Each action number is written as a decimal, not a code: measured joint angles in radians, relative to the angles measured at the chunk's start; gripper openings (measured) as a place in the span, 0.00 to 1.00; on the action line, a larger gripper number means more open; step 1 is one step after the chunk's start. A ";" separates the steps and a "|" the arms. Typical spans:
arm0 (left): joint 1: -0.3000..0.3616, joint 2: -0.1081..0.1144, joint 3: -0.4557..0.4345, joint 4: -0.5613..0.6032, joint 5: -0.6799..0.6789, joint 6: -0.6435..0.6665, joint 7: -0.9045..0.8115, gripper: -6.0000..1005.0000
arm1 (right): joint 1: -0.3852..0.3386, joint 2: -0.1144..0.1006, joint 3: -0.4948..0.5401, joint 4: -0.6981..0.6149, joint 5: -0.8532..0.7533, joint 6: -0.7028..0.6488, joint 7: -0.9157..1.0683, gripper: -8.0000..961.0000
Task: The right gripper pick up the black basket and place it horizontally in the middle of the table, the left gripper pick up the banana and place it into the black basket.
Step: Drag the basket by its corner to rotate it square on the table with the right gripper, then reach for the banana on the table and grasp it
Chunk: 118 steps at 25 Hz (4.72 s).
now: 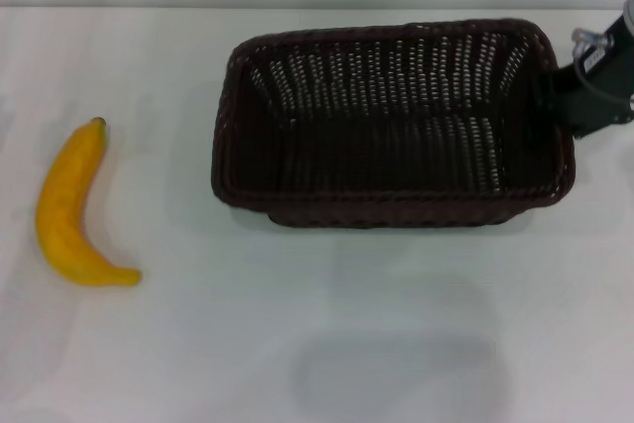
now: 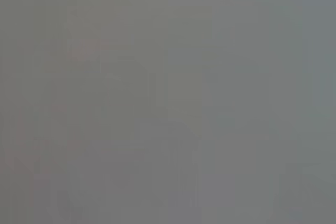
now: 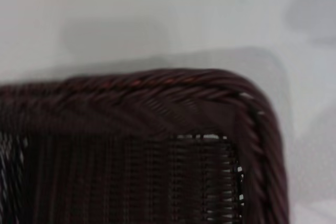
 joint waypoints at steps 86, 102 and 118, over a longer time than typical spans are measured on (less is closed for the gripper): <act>0.002 0.038 0.010 0.303 0.597 0.031 -0.575 0.84 | -0.620 -0.006 0.513 0.901 1.748 -0.370 -2.774 0.89; -0.126 0.235 0.004 0.826 1.479 -0.339 -1.951 0.84 | -0.648 -0.012 0.516 0.870 1.746 -0.399 -2.781 0.89; -0.383 0.167 0.051 0.692 2.159 -0.339 -2.078 0.83 | -0.607 -0.008 0.500 0.862 1.739 -0.410 -2.784 0.89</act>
